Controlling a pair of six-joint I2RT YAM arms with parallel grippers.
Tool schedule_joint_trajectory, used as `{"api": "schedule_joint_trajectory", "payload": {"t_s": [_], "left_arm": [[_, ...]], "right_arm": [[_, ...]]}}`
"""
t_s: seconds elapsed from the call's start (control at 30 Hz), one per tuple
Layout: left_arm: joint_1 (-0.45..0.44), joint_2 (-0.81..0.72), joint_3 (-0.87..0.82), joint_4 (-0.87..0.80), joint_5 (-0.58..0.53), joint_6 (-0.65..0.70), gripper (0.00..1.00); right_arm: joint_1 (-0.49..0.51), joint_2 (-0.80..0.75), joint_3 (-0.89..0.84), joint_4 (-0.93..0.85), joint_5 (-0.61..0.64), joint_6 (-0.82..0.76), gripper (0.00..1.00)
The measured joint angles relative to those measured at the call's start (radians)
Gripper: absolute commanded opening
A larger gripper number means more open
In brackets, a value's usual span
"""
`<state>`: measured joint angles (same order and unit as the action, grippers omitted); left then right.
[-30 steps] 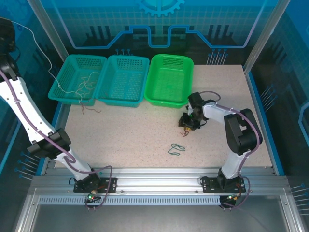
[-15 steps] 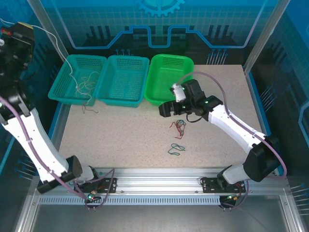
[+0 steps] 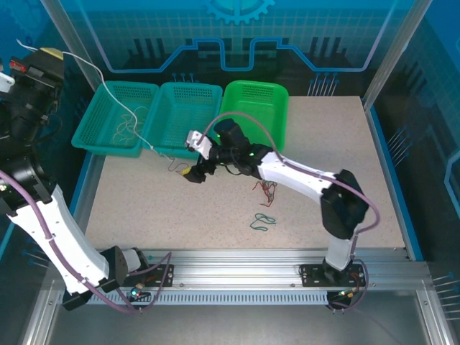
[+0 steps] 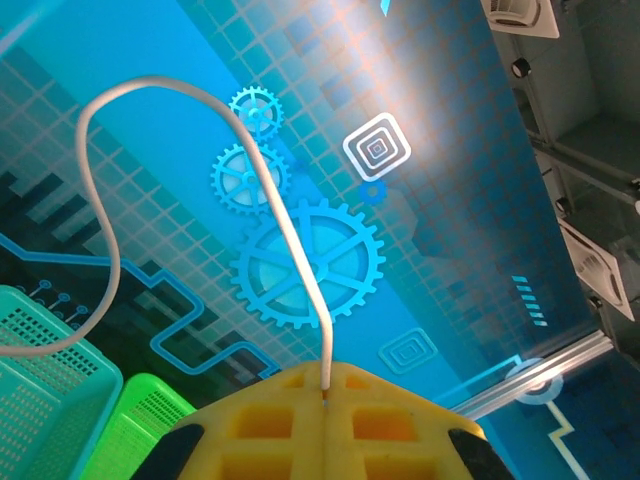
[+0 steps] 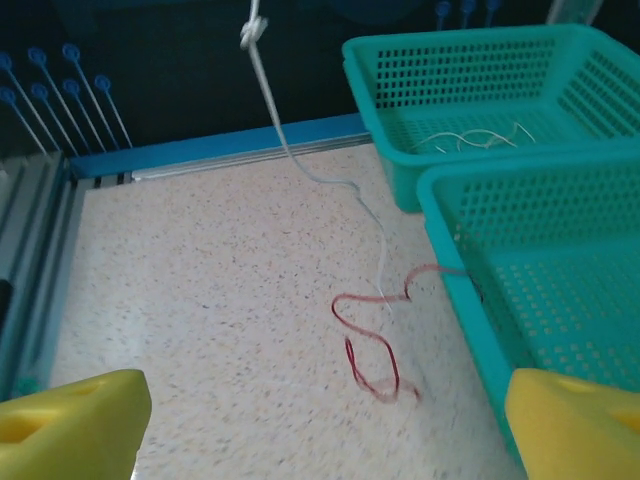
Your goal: Untangle the cables
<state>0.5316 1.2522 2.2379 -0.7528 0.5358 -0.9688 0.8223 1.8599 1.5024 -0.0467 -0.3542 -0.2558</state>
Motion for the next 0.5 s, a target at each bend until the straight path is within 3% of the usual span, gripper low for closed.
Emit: {"api": "schedule_joint_trajectory", "payload": {"t_s": [0.17,0.27,0.5], "left_arm": [[0.000,-0.016,-0.001,-0.008,0.012,-0.003,0.00],[0.000,-0.039,-0.022,-0.010,0.013,-0.003,0.00],[0.000,-0.074,-0.055,-0.010,0.015,-0.013,0.00]], "right_arm": [[0.009,0.161,0.131,-0.029,-0.047,-0.049,0.90],[0.028,0.182,0.139,-0.021,-0.037,0.031,0.90],[0.135,0.207,0.017,0.185,0.090,0.330,0.89]]}}
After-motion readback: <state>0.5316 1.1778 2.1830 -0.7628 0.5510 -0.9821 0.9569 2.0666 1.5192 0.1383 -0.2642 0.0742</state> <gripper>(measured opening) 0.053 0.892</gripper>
